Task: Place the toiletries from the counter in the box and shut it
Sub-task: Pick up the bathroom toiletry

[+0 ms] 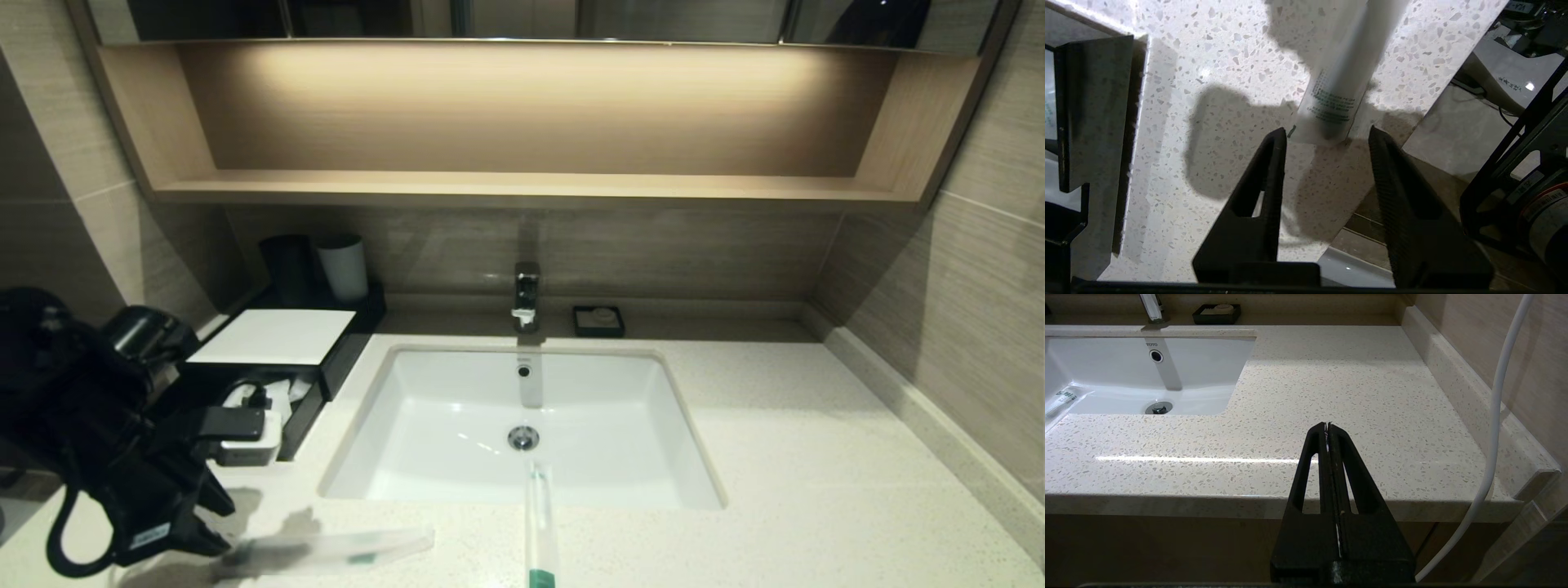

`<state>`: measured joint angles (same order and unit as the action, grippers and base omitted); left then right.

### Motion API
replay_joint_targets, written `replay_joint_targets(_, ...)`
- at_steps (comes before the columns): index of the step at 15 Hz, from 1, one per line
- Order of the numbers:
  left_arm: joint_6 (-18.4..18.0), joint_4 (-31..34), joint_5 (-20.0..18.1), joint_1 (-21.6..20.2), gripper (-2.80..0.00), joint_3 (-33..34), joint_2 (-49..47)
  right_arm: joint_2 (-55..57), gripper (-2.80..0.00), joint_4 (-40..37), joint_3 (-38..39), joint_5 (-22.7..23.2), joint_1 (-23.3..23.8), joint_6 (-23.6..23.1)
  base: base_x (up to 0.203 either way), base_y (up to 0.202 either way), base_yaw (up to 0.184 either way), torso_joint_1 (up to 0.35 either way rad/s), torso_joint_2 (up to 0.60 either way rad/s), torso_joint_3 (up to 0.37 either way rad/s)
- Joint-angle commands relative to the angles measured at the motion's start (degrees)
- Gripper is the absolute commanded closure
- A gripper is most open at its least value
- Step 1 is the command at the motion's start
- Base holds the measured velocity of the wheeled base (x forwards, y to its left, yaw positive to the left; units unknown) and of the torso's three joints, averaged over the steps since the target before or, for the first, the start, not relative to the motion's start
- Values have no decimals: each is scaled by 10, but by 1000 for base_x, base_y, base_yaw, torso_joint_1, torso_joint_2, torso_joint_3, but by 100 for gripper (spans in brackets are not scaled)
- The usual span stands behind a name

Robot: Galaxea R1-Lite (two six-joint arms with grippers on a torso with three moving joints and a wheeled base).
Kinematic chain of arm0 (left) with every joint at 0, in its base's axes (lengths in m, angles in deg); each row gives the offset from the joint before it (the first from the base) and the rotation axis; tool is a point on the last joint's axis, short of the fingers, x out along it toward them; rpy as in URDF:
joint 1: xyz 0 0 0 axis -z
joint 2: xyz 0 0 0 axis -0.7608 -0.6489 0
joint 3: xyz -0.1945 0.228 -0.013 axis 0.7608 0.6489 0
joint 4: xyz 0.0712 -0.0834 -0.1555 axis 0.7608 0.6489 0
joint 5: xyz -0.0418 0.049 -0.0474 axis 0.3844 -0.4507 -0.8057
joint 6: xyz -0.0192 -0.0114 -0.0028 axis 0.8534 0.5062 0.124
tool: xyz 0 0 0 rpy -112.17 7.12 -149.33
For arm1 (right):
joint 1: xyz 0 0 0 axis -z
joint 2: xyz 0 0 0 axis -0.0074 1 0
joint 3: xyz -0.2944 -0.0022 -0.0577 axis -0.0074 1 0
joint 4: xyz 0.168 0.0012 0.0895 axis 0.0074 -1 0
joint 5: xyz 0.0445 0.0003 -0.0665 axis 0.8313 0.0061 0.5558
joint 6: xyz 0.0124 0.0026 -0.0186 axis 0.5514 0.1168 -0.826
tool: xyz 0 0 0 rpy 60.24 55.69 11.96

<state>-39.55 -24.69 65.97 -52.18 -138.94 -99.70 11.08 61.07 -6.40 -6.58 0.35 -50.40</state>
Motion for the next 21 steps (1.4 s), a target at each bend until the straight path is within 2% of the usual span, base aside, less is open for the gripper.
replay_joint_targets(1, -5, 3, -5, 5, -280, 3, -4, 0, 0, 0, 1, 0, 0, 0, 0, 0, 0, 0, 0, 0)
replay_joint_targets(21, -9, 1, -2, 18, -280, 2, -58, 0, 0, 0, 1, 0, 0, 0, 0, 0, 0, 0, 0, 0)
